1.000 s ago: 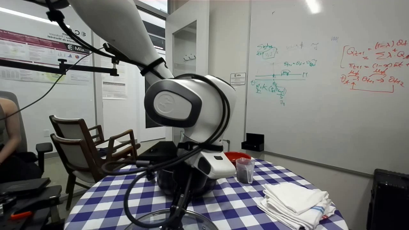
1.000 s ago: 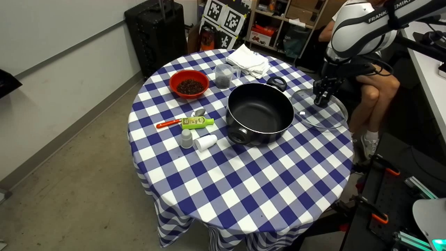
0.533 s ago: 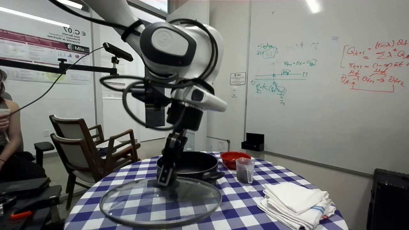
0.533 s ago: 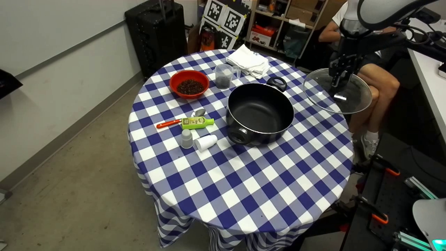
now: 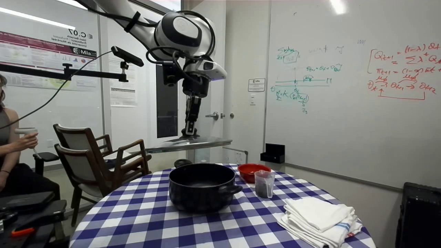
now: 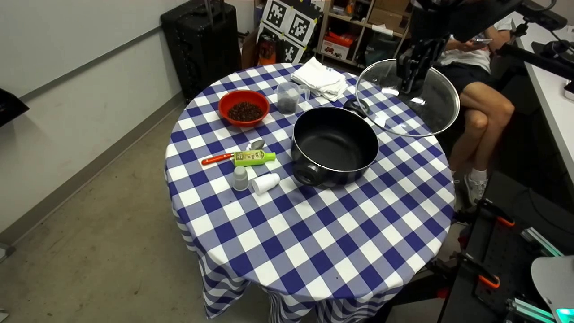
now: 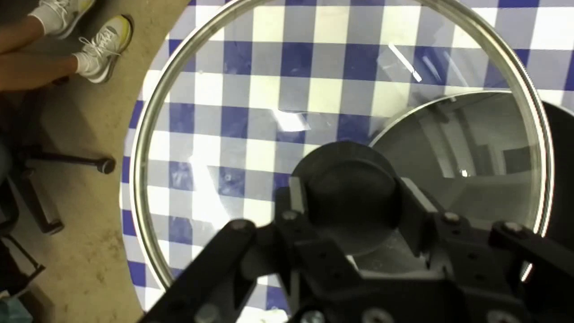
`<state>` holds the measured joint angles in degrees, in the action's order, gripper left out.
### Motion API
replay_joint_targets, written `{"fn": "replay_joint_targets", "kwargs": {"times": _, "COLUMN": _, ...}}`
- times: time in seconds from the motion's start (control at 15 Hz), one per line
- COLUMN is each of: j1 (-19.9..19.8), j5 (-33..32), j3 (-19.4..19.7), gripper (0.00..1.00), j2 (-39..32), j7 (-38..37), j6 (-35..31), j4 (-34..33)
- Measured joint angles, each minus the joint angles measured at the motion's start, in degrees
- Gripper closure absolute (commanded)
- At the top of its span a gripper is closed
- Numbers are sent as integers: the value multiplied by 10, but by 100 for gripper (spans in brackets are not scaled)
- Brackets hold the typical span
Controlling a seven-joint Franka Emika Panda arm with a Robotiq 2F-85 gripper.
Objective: Put the glass lid on the pot
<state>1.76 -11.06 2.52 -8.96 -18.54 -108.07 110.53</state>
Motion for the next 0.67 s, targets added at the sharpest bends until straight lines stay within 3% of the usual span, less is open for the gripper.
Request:
{"fn": "replay_joint_targets", "kwargs": {"times": 0.33, "j1": 40, "j5": -3, "j3": -35, "gripper": 75, "j2": -39, "j7": -42, "j6": -18, "j4": -44}}
{"fn": "replay_joint_targets", "kwargs": {"times": 0.67, "j1": 45, "j5": 13, "j3": -39, "gripper": 75, "j2": -100, "j7": -55, "j6": -64, "j4": -73}}
